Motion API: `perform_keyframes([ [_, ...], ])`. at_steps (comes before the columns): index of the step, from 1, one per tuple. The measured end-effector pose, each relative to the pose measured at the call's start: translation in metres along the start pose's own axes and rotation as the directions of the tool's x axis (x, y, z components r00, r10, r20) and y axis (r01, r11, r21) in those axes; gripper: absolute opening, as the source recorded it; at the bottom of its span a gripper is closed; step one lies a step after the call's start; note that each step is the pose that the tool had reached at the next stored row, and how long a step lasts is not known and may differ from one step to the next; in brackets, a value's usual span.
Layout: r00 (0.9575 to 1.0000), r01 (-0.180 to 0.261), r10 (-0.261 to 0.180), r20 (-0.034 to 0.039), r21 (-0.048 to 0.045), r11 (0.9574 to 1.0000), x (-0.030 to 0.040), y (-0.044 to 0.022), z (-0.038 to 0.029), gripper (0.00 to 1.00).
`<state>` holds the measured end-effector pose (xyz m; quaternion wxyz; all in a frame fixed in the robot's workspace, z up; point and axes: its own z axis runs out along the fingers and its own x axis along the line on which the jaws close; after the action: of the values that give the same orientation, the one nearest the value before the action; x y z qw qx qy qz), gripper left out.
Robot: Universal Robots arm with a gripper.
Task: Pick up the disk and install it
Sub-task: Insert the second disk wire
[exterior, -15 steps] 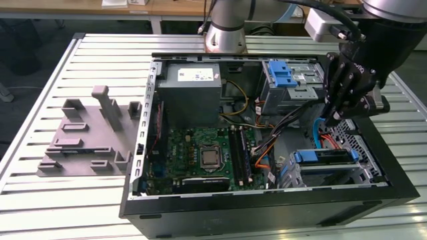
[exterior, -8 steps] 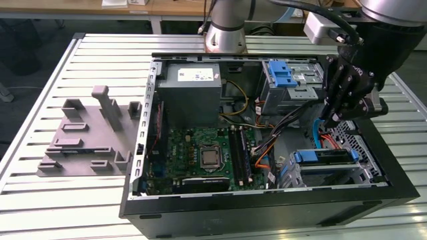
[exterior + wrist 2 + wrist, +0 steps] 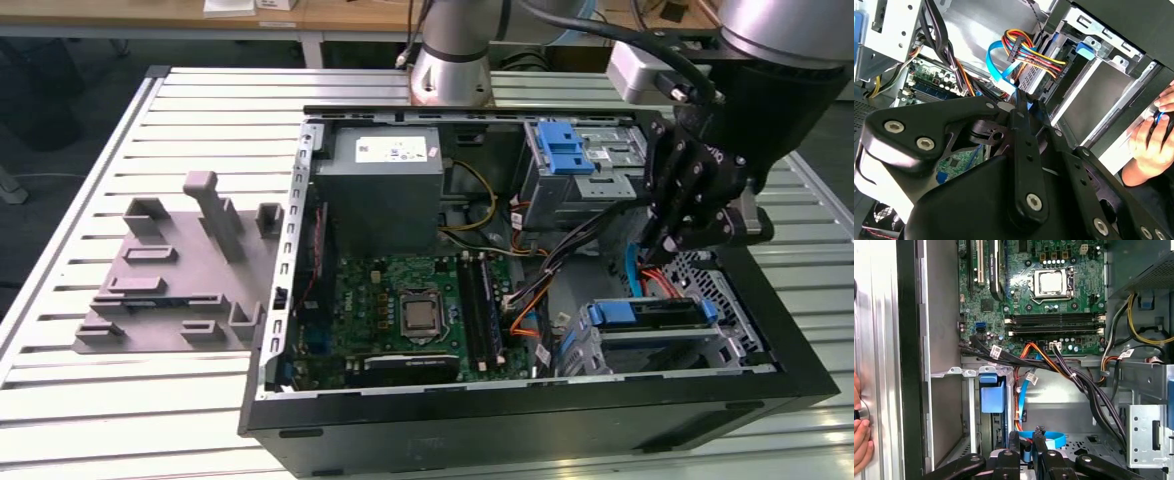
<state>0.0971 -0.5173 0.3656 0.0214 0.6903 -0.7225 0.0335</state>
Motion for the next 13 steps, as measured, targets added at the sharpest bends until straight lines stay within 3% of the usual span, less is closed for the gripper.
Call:
perform_keyframes([
  [13,1.0000,0.000,0.000,-0.0017,0.0001,1.0000,0.0021,0.0001,0.0145,0.25],
])
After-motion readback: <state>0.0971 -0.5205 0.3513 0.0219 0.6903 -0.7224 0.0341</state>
